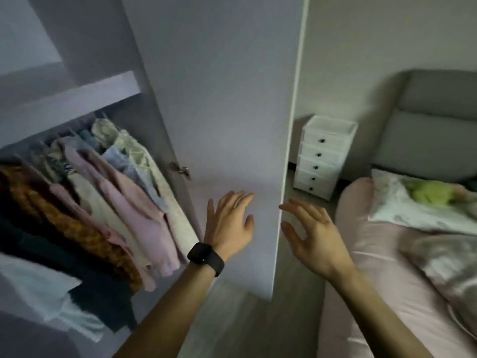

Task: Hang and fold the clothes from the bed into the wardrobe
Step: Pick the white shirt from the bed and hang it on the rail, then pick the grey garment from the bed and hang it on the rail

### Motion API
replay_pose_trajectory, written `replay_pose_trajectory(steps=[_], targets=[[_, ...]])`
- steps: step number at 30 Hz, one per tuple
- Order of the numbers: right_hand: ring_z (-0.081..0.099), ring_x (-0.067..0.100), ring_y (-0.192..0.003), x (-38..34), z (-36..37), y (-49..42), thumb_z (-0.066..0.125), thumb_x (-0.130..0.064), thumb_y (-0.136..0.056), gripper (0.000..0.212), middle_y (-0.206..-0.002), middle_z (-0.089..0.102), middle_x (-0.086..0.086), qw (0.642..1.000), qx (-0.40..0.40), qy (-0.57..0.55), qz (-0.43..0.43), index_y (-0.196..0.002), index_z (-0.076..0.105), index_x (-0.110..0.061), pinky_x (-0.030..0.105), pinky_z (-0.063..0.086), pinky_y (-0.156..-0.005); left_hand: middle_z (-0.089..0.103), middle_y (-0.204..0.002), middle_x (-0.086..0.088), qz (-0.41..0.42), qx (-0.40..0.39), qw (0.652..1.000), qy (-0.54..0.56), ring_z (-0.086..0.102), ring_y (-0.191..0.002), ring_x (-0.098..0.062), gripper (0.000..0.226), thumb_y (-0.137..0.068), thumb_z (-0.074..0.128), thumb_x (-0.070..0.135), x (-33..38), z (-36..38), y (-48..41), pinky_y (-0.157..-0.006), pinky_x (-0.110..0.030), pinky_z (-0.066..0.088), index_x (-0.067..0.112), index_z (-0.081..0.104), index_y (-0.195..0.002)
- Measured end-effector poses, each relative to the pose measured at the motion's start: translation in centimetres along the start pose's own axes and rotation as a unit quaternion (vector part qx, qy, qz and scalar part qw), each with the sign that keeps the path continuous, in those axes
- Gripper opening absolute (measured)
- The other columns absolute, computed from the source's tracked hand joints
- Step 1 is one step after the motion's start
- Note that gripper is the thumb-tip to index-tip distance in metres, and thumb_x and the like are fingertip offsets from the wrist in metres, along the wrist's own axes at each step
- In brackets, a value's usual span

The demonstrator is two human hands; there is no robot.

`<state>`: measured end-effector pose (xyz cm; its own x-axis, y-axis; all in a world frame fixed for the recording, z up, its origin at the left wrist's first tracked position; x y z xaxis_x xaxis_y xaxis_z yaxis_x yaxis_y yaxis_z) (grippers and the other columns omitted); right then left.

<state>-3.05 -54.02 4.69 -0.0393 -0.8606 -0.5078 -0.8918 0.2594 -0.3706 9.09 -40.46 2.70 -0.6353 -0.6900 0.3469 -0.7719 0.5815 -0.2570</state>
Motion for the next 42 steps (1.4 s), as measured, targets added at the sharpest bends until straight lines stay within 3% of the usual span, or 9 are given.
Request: replay_pose_trajectory(steps=[4,9,12,19,27,34,38,42], targets=[[0.058,0.026,-0.116,6.3,-3.5,7.8,0.070,-0.023,-0.091,0.032,-0.133,0.063,0.002,0.988,0.079,0.035,0.125,-0.123,0.068,-0.021,0.034,0.047,-0.099,0.049,-0.146,0.007,0.131,-0.055,0.990,0.021,0.037,-0.140,-0.017,0.051,-0.093,0.057,0.026,7.4,5.5,0.7,-0.116,-0.055,0.021,0.030,0.050,-0.143],[0.054,0.028,-0.124,11.6,-6.3,23.3,0.073,-0.024,-0.090,0.034,-0.136,0.063,-0.002,0.922,0.139,0.087,0.352,-0.123,0.069,-0.028,0.038,0.047,-0.102,0.045,-0.148,0.012,0.276,-0.196,0.940,0.053,0.034,-0.141,-0.015,0.050,-0.095,0.054,0.028,18.1,14.5,5.8,-0.117,-0.051,0.020,0.033,0.048,-0.144],[0.051,0.026,-0.125,11.8,-7.9,33.8,0.069,-0.031,-0.093,0.033,-0.138,0.060,-0.006,0.858,0.159,0.103,0.477,-0.125,0.066,-0.031,0.036,0.042,-0.101,0.045,-0.146,0.013,0.338,-0.277,0.897,0.069,0.033,-0.139,-0.014,0.051,-0.093,0.054,0.026,24.4,18.9,12.0,-0.120,-0.050,0.013,0.033,0.048,-0.144],[0.051,0.027,-0.126,7.5,-11.0,54.0,0.068,-0.029,-0.093,0.037,-0.139,0.059,-0.005,0.717,0.199,0.131,0.656,-0.130,0.064,-0.028,0.034,0.040,-0.105,0.041,-0.151,0.013,0.505,-0.370,0.778,0.047,0.029,-0.141,-0.011,0.056,-0.092,0.047,0.033,36.4,24.2,27.8,-0.116,-0.050,0.022,0.033,0.041,-0.148],[0.048,0.023,-0.130,4.7,-12.3,70.1,0.065,-0.029,-0.095,0.041,-0.143,0.056,-0.006,0.596,0.248,0.097,0.757,-0.135,0.060,-0.026,0.029,0.033,-0.108,0.038,-0.152,0.011,0.597,-0.426,0.680,0.004,0.031,-0.141,-0.013,0.055,-0.095,0.044,0.031,45.0,27.7,41.7,-0.116,-0.047,0.021,0.034,0.036,-0.150],[0.048,0.024,-0.128,8.8,-12.6,79.9,0.063,-0.033,-0.094,0.044,-0.139,0.057,-0.005,0.556,0.247,0.053,0.791,-0.136,0.056,-0.024,0.031,0.036,-0.105,0.029,-0.158,0.009,0.580,-0.459,0.670,-0.054,0.023,-0.146,-0.013,0.054,-0.096,0.045,0.033,48.7,33.7,47.3,-0.118,-0.043,0.018,0.036,0.035,-0.149],[0.050,0.028,-0.126,15.9,-12.2,84.9,0.061,-0.038,-0.095,0.049,-0.139,0.057,0.003,0.559,0.227,0.016,0.798,-0.139,0.052,-0.020,0.035,0.039,-0.102,0.033,-0.155,0.008,0.559,-0.468,0.677,-0.097,0.029,-0.143,-0.016,0.053,-0.096,0.046,0.032,50.5,40.0,48.6,-0.116,-0.038,0.019,0.036,0.037,-0.148],[0.053,0.032,-0.124,23.1,-8.9,88.3,0.059,-0.036,-0.095,0.049,-0.138,0.058,0.010,0.549,0.200,-0.037,0.811,-0.138,0.051,-0.016,0.038,0.042,-0.099,0.034,-0.154,0.005,0.535,-0.482,0.673,-0.168,0.035,-0.139,-0.021,0.053,-0.097,0.043,0.033,49.5,47.3,48.7,-0.114,-0.041,0.024,0.034,0.034,-0.150]])
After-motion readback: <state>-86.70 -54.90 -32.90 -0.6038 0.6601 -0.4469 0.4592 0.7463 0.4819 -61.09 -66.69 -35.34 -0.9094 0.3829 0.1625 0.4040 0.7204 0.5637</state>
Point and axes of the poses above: each hand's wrist, its own y-axis away from the middle knuckle, its own z-axis out of the palm, x = y × z, the point moved 9 cm from there along -y, towards the middle knuckle
